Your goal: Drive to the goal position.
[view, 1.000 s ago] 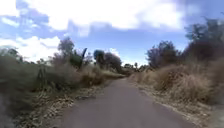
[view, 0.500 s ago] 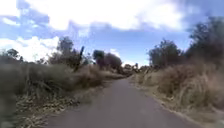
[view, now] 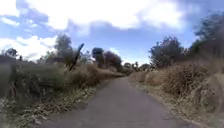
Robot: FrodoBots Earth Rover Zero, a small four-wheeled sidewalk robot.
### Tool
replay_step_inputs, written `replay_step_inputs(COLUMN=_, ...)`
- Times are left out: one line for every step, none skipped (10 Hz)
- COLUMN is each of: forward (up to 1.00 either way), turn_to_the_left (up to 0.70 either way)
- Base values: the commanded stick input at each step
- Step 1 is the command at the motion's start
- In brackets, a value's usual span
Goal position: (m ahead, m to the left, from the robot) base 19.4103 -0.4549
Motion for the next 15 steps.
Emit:
replay_step_inputs(forward=0.85, turn_to_the_left=-0.14)
replay_step_inputs(forward=0.85, turn_to_the_left=-0.26)
replay_step_inputs(forward=0.85, turn_to_the_left=-0.31)
replay_step_inputs(forward=0.85, turn_to_the_left=-0.19)
replay_step_inputs(forward=0.85, turn_to_the_left=-0.07)
replay_step_inputs(forward=0.85, turn_to_the_left=0.0)
replay_step_inputs(forward=0.85, turn_to_the_left=0.0)
replay_step_inputs(forward=0.85, turn_to_the_left=0.0)
replay_step_inputs(forward=0.85, turn_to_the_left=0.0)
replay_step_inputs(forward=0.85, turn_to_the_left=0.0)
replay_step_inputs(forward=0.85, turn_to_the_left=0.0)
replay_step_inputs(forward=0.85, turn_to_the_left=0.0)
replay_step_inputs(forward=0.85, turn_to_the_left=0.0)
replay_step_inputs(forward=0.85, turn_to_the_left=0.0)
replay_step_inputs(forward=0.85, turn_to_the_left=0.0)
